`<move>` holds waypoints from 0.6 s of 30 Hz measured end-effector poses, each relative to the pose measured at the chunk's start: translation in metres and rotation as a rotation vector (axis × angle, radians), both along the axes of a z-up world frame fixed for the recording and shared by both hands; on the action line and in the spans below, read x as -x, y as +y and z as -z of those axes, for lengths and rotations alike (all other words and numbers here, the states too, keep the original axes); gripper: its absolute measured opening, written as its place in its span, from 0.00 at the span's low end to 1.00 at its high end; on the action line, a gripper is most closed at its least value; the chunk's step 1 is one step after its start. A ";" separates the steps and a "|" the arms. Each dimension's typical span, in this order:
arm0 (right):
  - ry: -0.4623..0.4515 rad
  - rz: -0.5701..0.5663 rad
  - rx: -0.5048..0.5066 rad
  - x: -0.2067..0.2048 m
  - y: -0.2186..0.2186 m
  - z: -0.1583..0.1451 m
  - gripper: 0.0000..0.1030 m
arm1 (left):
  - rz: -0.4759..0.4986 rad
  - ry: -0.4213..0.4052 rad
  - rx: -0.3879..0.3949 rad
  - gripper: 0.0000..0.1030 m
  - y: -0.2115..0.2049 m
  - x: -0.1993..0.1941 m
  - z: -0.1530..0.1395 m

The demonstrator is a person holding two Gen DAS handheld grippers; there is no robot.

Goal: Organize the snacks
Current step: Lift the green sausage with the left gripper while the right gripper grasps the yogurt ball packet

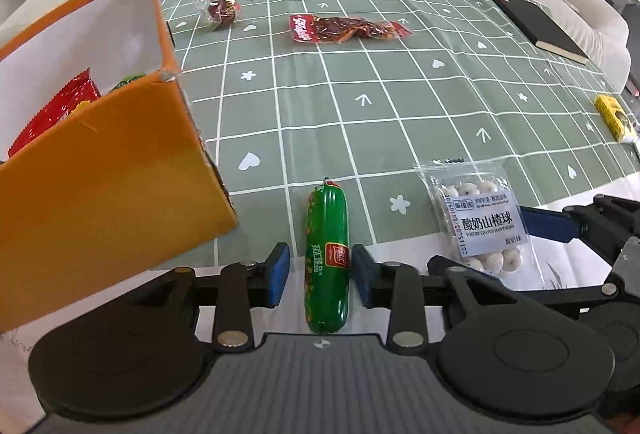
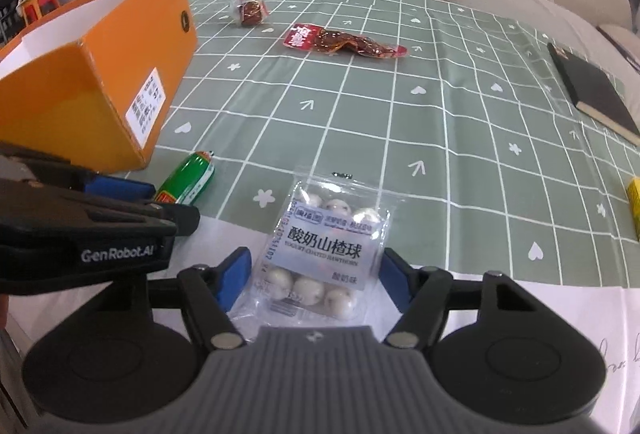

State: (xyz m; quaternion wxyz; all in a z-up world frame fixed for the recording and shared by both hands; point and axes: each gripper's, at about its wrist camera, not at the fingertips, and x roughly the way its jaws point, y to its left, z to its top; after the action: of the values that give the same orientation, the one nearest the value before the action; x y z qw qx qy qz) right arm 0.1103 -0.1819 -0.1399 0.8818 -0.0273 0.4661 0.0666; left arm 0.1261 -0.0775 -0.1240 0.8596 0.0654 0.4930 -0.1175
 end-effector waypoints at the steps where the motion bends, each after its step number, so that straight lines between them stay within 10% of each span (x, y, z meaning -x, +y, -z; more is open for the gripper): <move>1: 0.001 -0.001 0.000 0.000 0.000 0.000 0.64 | 0.002 -0.001 -0.002 0.28 0.000 0.000 0.000; 18: -0.033 0.026 -0.003 0.003 -0.004 -0.016 0.60 | -0.062 -0.040 0.148 0.24 0.017 0.013 -0.035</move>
State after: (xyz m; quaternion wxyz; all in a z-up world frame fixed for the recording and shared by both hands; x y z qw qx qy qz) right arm 0.1069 -0.1860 -0.1243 0.8901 -0.0209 0.4519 0.0554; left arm 0.1134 -0.0608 -0.0894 0.8749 -0.0115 0.4675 -0.1255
